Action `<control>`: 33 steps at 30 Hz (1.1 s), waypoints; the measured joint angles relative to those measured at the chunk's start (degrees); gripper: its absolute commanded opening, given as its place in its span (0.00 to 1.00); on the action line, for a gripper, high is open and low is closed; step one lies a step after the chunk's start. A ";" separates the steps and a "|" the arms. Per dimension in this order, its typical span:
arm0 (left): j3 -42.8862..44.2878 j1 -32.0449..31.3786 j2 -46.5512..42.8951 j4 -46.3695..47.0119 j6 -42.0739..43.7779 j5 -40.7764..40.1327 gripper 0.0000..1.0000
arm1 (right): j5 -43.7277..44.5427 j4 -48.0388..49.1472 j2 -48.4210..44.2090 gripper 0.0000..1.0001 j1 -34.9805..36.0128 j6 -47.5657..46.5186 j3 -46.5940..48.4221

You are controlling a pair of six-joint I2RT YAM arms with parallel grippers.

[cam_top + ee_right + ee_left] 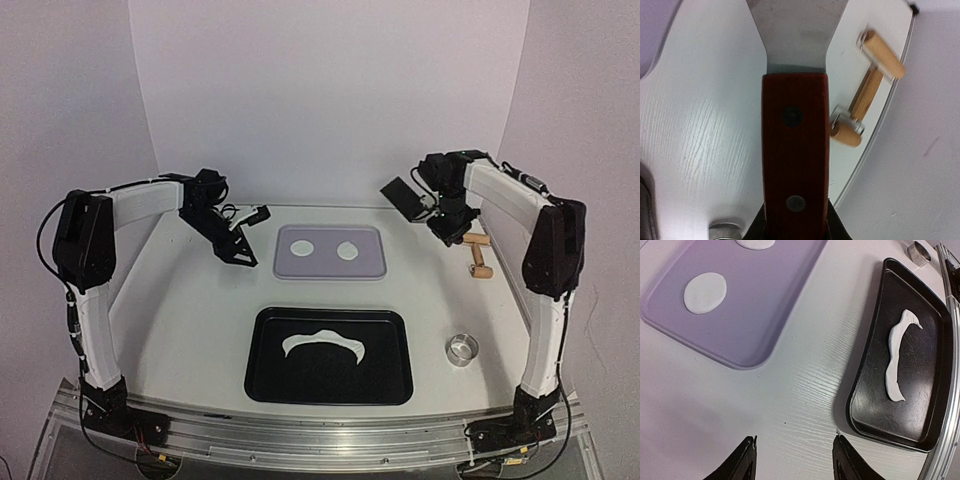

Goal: Roll out the dumpling wrappers from the dough

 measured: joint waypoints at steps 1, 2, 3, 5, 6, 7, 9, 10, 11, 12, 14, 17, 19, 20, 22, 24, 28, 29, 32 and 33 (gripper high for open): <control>-0.45 0.16 -0.52 0.38 -0.35 -0.24 0.53 | -2.40 -0.57 -0.92 0.00 -1.26 3.15 -1.66; -0.81 0.27 -0.99 0.73 -0.80 -0.48 0.53 | -4.81 -1.48 -1.39 0.00 -2.82 6.63 -3.31; -1.06 0.39 -1.41 1.05 -1.22 -0.67 0.53 | -6.87 -2.20 -1.57 0.00 -4.09 9.66 -4.75; -1.44 0.59 -2.15 1.75 -2.07 -1.01 0.53 | -10.74 -3.20 -1.25 0.00 -5.76 15.00 -7.43; -1.67 0.64 -2.47 2.19 -2.66 -1.17 0.53 | -12.62 -3.60 -0.92 0.00 -6.22 17.22 -8.68; -1.87 0.65 -2.71 2.59 -3.17 -1.33 0.53 | -14.33 -3.91 -0.52 0.00 -6.40 18.99 -9.64; -2.82 0.65 -3.07 3.64 -4.13 -1.81 0.53 | -17.36 -4.53 0.65 0.00 -6.51 22.08 -10.98; -3.51 0.66 -3.22 4.19 -4.63 -2.04 0.53 | -18.49 -4.66 1.26 0.00 -6.52 23.20 -11.38; -4.34 0.68 -3.27 4.65 -4.97 -2.19 0.53 | -19.38 -4.65 1.86 0.00 -6.52 24.04 -11.61; -5.25 0.68 -3.31 5.05 -5.30 -2.32 0.53 | -20.13 -4.64 2.41 0.00 -6.52 24.72 -11.78; -7.03 0.68 -3.33 5.44 -5.92 -2.60 0.53 | -21.49 -4.55 3.41 0.00 -6.52 25.65 -12.02; -9.14 0.68 -3.46 5.57 -6.18 -2.86 0.53 | -22.77 -3.85 4.13 0.04 -6.53 26.48 -12.10; -9.94 0.68 -3.61 5.72 -6.27 -3.14 0.53 | -23.42 -3.60 4.24 0.19 -6.63 26.72 -12.11; -10.10 0.68 -3.66 5.76 -6.29 -3.21 0.53 | -23.66 -3.53 4.27 0.29 -6.74 26.76 -12.13; -10.10 0.68 -3.82 5.91 -6.29 -3.27 0.54 | -23.92 -3.42 4.30 0.47 -6.78 26.82 -12.15; -10.10 0.68 -4.20 5.90 -6.29 -3.29 0.59 | -23.95 -3.33 4.39 0.68 -6.78 26.88 -12.18; -10.10 0.70 -4.84 6.13 -6.27 -3.19 0.84 | -23.64 -3.37 4.49 0.88 -6.78 27.44 -12.04; -10.10 0.72 -5.01 6.27 -6.53 -3.11 0.87 | -23.45 -3.46 4.49 0.89 -6.78 27.17 -11.78; -10.15 0.85 -5.71 6.79 -7.63 -3.08 0.98 | -23.39 -3.59 4.27 0.91 -6.78 26.95 -10.37; -10.32 0.91 -6.12 7.34 -8.01 -3.13 0.99 | -23.34 -3.46 3.94 0.91 -6.78 26.69 -9.68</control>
